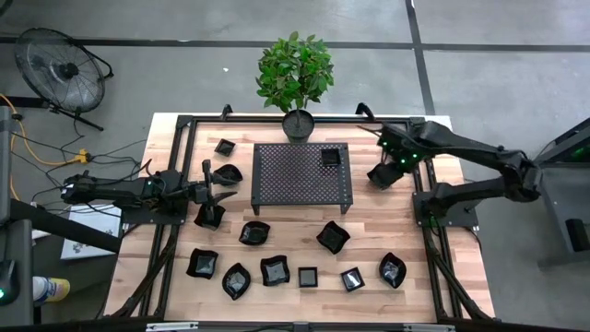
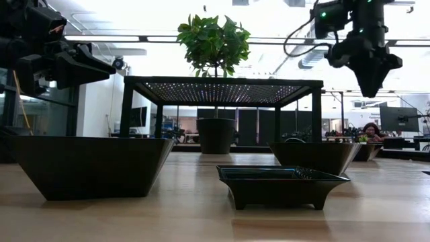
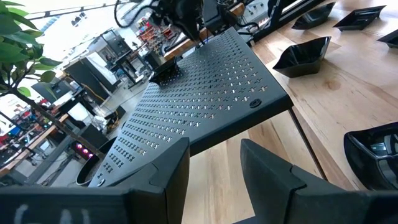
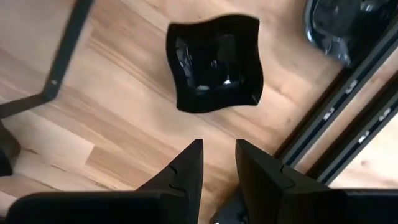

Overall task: Pick & Place Mini shaped plates
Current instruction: Put the black leaf-shaped plate on the shelf

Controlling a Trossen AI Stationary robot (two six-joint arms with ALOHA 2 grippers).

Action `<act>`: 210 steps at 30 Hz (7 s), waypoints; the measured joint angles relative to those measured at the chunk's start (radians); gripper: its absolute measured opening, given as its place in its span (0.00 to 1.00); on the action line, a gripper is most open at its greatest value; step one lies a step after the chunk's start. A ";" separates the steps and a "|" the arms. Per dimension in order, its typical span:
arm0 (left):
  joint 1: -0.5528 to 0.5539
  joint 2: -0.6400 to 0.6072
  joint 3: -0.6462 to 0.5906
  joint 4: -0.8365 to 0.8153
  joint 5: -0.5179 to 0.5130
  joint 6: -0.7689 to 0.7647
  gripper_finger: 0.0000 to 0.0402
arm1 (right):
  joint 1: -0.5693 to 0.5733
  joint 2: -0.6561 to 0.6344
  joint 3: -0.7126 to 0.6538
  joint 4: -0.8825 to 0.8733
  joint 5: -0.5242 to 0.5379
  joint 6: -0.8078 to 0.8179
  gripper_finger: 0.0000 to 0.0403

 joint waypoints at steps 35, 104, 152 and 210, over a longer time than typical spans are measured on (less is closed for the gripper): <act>0.000 0.000 0.000 0.000 0.000 0.000 0.35 | -0.441 0.470 0.002 0.394 0.140 -0.066 0.22; 0.000 0.000 0.000 0.000 0.000 0.000 0.35 | -0.462 0.554 0.157 0.282 0.111 -0.146 0.00; 0.000 0.000 0.000 0.000 0.000 0.000 0.35 | 0.041 0.233 0.528 -0.227 0.119 -0.382 0.00; 0.000 0.000 0.000 0.000 0.000 0.000 0.35 | 0.472 0.570 0.544 0.476 0.189 -1.594 0.00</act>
